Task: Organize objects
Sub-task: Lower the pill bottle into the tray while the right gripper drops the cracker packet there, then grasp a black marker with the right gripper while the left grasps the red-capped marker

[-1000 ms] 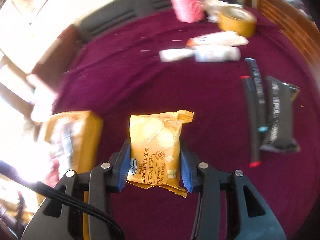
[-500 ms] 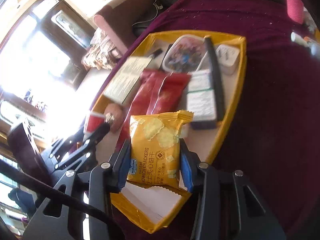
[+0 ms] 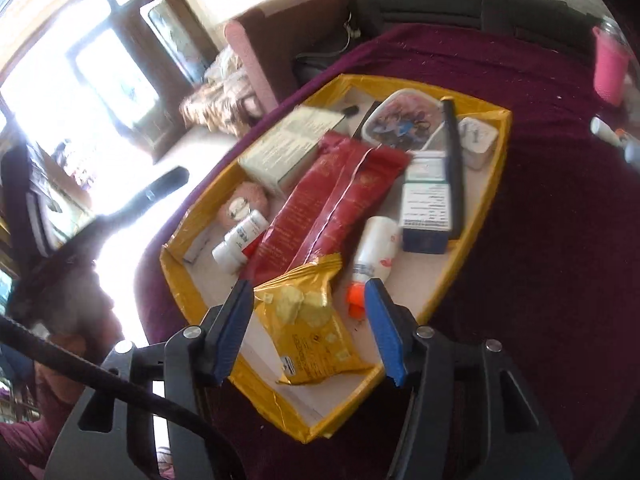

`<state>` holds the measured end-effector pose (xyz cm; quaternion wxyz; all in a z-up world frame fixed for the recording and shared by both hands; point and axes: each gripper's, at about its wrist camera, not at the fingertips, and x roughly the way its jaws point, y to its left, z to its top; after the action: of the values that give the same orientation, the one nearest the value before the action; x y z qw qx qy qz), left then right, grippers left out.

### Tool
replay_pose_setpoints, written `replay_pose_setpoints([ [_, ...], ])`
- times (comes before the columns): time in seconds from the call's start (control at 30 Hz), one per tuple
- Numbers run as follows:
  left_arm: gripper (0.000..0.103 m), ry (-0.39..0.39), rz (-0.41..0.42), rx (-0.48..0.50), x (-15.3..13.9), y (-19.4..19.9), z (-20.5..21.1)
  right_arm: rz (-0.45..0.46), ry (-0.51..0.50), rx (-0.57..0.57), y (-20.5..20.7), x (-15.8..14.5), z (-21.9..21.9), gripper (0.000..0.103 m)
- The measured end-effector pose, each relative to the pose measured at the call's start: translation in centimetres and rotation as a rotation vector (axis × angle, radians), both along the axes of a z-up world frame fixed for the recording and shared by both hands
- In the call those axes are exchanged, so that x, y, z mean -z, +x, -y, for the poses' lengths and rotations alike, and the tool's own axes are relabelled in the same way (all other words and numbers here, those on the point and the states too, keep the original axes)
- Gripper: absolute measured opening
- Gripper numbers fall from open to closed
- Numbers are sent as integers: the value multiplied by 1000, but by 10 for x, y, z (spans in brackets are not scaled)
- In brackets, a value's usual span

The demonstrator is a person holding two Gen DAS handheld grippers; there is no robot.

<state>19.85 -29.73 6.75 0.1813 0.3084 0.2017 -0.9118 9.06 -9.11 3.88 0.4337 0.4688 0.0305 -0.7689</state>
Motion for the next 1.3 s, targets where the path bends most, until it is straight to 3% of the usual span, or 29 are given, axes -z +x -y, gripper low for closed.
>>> replay_pose_setpoints([
  [0.2,69,53,38,41,-3,-9,-19,-26,-136,211,-18,-16,-63,67],
  [0.47,69,74,30,154,-21,-23,-81,6,-155,356,-46,-7,-138,67],
  [0.6,69,18,75,219,-31,-46,-126,12,-145,451,-60,-1,-192,67],
  [0.73,69,-16,131,354,-33,-77,-178,-2,-138,558,-74,-11,-252,66],
  [0.83,69,70,134,458,-24,-96,-213,-13,-123,672,-86,-23,-307,66],
  [1.0,69,105,228,578,14,-112,-262,1,-22,822,-113,-27,-372,71],
  [1.1,69,119,256,603,28,-112,-273,-3,29,813,-136,-32,-372,71],
  [1.17,69,127,266,609,32,-113,-276,15,-7,749,-154,-38,-358,71],
  [1.3,69,124,253,607,31,-113,-271,177,-57,567,-206,-22,-310,71],
])
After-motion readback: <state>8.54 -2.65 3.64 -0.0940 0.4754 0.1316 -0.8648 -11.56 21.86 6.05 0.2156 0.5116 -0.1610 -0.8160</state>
